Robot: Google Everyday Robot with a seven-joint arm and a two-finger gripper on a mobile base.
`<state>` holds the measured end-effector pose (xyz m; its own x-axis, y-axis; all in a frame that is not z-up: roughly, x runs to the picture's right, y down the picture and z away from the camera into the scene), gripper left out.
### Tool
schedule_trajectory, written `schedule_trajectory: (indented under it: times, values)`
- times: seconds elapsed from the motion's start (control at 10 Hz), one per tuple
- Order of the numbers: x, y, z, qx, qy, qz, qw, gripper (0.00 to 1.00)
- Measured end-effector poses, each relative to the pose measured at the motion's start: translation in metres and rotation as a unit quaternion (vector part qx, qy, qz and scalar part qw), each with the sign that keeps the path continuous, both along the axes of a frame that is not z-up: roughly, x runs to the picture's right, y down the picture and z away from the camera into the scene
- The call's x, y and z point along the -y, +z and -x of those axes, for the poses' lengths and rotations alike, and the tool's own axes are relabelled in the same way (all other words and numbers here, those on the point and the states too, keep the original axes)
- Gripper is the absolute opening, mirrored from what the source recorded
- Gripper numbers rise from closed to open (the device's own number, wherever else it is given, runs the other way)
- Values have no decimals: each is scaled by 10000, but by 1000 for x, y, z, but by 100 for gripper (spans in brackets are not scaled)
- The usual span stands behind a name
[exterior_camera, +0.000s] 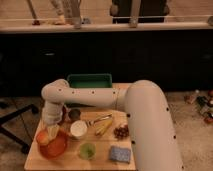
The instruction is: Place apple in red bowl
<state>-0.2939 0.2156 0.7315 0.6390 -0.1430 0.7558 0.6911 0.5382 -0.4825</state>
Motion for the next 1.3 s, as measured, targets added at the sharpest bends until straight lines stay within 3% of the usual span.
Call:
schedule_trajectory:
  times: [0.8, 1.3]
  values:
    - [2, -10, -29, -119, 300, -102, 9994, 0]
    - [0, -9, -43, -136, 481, -62, 9987, 0]
